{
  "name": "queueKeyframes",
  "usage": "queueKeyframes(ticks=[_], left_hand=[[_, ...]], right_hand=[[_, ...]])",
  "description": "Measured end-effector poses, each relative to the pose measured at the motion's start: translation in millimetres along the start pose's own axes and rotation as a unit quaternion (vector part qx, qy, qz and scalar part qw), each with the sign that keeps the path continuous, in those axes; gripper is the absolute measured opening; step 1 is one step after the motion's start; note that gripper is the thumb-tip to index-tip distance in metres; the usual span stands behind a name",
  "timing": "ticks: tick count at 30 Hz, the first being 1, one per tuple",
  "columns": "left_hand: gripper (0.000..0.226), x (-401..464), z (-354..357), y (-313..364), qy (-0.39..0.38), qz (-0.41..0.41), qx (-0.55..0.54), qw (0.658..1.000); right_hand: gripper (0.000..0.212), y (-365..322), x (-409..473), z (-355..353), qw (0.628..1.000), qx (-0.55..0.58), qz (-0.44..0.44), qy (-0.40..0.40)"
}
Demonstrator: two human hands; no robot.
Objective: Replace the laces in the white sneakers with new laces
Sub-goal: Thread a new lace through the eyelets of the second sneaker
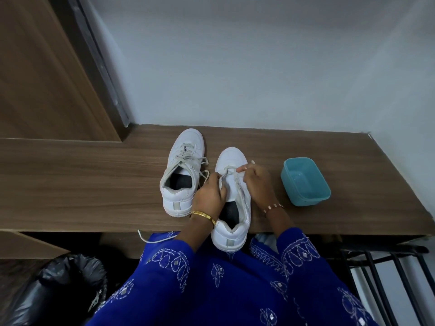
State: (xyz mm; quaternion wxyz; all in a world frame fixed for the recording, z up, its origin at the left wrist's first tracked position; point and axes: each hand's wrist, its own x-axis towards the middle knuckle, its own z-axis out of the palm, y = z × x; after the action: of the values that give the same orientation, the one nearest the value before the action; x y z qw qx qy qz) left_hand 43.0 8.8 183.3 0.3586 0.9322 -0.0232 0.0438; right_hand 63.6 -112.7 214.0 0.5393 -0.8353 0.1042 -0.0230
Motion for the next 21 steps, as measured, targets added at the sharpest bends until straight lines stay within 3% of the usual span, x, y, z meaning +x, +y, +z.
queueKeyframes(ticks=[4, 9, 13, 15, 17, 21], left_hand=[[0.046, -3.2, 0.5, -3.0, 0.032, -0.005, -0.042, 0.999], [0.055, -1.8, -4.3, -8.8, 0.038, -0.01, -0.098, 0.994], [0.037, 0.6, -2.9, -15.6, 0.028, -0.033, -0.115, 0.992], [0.028, 0.9, -1.7, -17.8, 0.026, -0.038, -0.117, 0.992], [0.025, 0.8, -1.2, -19.1, 0.03, -0.037, -0.117, 0.992], [0.026, -0.7, -1.0, -19.4, 0.036, -0.029, -0.128, 0.991]], right_hand=[[0.04, 4.1, 1.5, 16.3, 0.998, -0.045, -0.035, -0.035], [0.025, 14.1, -2.9, 24.7, 1.0, 0.014, 0.026, -0.002], [0.03, 16.7, -2.0, 27.9, 1.0, -0.001, 0.016, 0.018], [0.022, 17.2, -2.1, 31.0, 0.999, -0.028, 0.012, 0.023], [0.012, 18.5, -1.6, 33.9, 0.998, -0.057, 0.01, 0.023], [0.013, 20.0, -2.2, 35.5, 0.996, -0.082, -0.006, 0.033]])
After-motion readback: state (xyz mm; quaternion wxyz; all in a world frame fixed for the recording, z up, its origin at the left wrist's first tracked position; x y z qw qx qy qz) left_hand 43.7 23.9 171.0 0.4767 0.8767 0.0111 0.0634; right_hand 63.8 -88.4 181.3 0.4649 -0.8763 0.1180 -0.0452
